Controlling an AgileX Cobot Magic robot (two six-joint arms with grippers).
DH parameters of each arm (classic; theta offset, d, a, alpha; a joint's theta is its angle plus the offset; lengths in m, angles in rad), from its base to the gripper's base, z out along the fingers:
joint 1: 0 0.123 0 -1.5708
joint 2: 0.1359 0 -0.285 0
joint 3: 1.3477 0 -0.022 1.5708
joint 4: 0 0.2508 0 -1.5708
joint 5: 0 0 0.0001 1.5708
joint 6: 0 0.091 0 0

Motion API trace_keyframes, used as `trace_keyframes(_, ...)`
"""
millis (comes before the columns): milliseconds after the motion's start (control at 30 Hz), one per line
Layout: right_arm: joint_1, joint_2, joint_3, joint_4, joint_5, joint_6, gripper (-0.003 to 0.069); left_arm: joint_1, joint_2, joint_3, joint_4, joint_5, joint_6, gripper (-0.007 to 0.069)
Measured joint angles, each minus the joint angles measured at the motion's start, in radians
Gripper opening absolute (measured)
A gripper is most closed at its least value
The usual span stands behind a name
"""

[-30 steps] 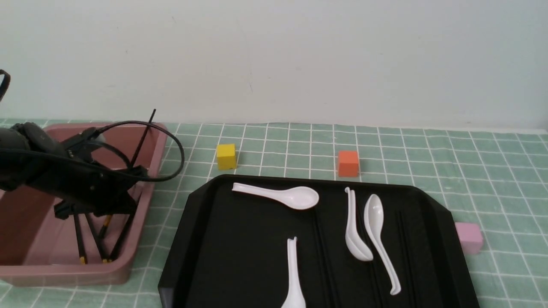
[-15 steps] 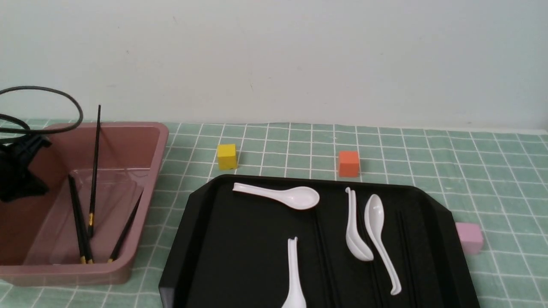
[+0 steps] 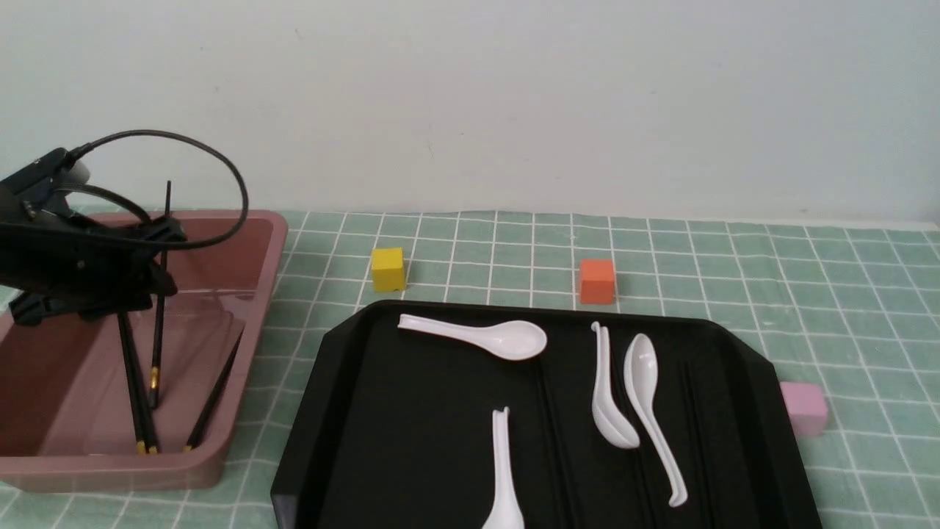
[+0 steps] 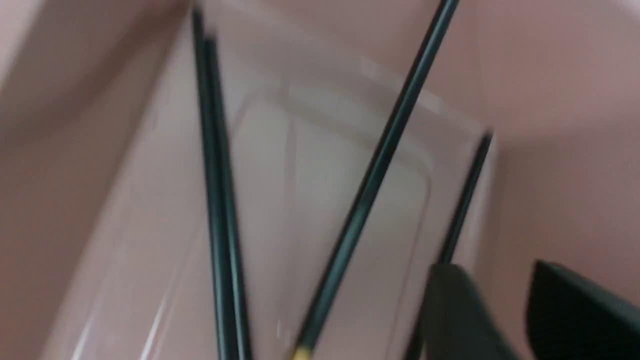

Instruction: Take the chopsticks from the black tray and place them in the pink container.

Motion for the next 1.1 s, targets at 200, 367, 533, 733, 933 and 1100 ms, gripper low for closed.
trace_keyframes(200, 0.000, 0.000, 0.000, 0.000, 0.000, 0.000, 0.0240, -0.002, 0.065, 0.000, 0.007, -0.101, 0.004, 0.0365)
trace_keyframes(367, 0.000, 0.000, 0.000, 0.000, 0.000, 0.000, 0.0240, -0.002, 0.136, 0.000, 0.022, -0.130, 0.007, 0.0305)
trace_keyframes(533, 0.000, 0.000, 0.000, 0.000, 0.000, 0.000, 0.0240, -0.002, 0.150, 0.000, 0.024, -0.062, 0.007, 0.0048)
trace_keyframes(733, 0.000, 0.000, 0.000, 0.000, 0.000, 0.000, 0.0240, -0.002, 0.093, 0.000, 0.022, 0.112, -0.129, 0.0034)
trace_keyframes(933, 0.000, 0.000, 0.000, 0.000, 0.000, 0.000, 0.0240, -0.002, 0.067, 0.000, 0.064, 0.178, -0.296, 0.0034)
trace_keyframes(1100, 0.000, 0.000, 0.000, 0.000, 0.000, 0.000, 0.0240, -0.002, 0.067, 0.000, 0.103, 0.247, -0.315, 0.0136)
